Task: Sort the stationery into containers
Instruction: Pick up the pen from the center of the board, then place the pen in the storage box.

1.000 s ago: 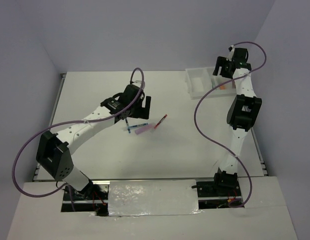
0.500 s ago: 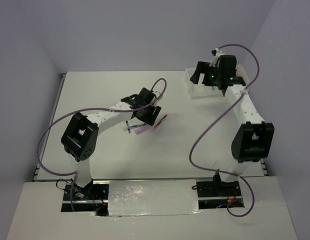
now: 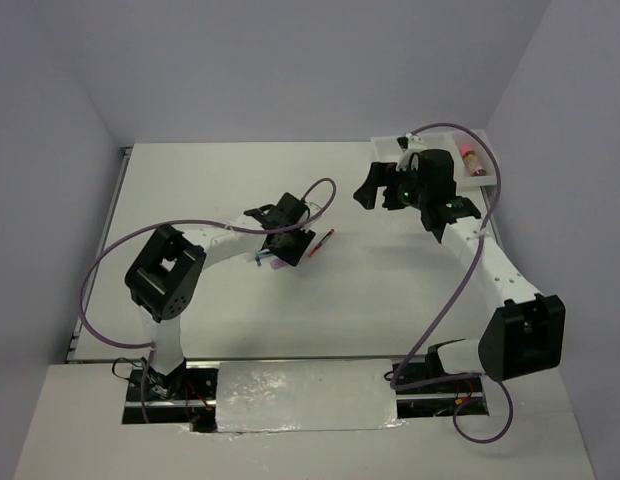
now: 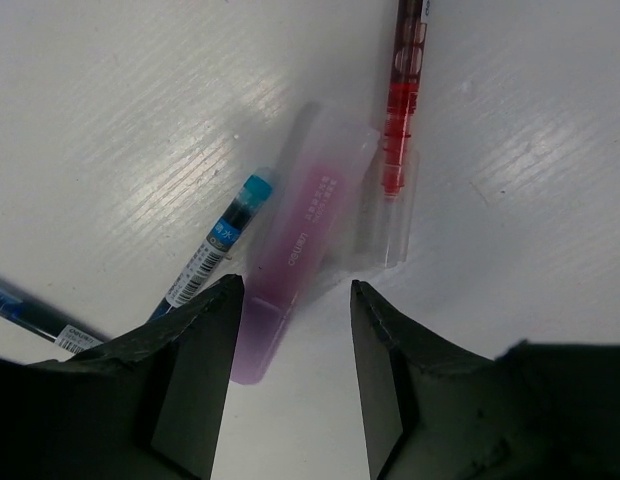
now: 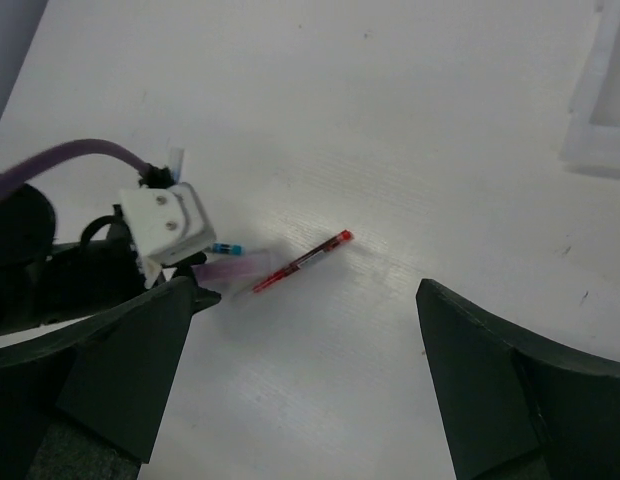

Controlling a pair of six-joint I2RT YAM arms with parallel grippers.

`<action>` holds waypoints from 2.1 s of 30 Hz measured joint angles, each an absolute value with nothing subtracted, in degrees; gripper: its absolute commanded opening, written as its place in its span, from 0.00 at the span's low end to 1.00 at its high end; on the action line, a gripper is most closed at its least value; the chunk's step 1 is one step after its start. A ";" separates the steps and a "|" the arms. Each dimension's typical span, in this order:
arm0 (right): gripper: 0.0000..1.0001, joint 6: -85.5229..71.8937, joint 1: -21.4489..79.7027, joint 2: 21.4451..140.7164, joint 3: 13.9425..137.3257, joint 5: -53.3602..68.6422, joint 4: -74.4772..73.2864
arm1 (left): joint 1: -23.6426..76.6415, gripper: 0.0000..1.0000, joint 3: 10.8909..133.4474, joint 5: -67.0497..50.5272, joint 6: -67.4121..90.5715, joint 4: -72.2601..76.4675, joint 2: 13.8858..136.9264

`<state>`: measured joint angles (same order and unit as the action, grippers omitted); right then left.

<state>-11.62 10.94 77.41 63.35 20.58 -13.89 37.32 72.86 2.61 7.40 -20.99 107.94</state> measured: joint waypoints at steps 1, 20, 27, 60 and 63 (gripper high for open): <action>0.99 -11.70 11.03 76.25 63.20 20.49 -13.98 | 37.34 0.58 72.73 2.63 7.38 -20.73 108.22; 1.00 -18.00 11.18 58.74 54.41 26.30 -4.97 | 39.81 0.00 67.96 4.14 11.27 -18.61 104.99; 0.97 -38.48 18.20 59.02 38.24 19.90 7.33 | 43.09 0.00 57.01 0.54 17.72 -5.41 84.49; 0.00 -9.76 5.56 110.02 96.73 -1.65 -8.69 | 38.87 0.99 62.04 20.45 31.70 -16.51 79.29; 0.00 -4.78 1.85 119.11 108.47 -3.90 -14.68 | 38.61 0.99 62.04 21.78 31.27 -20.05 79.35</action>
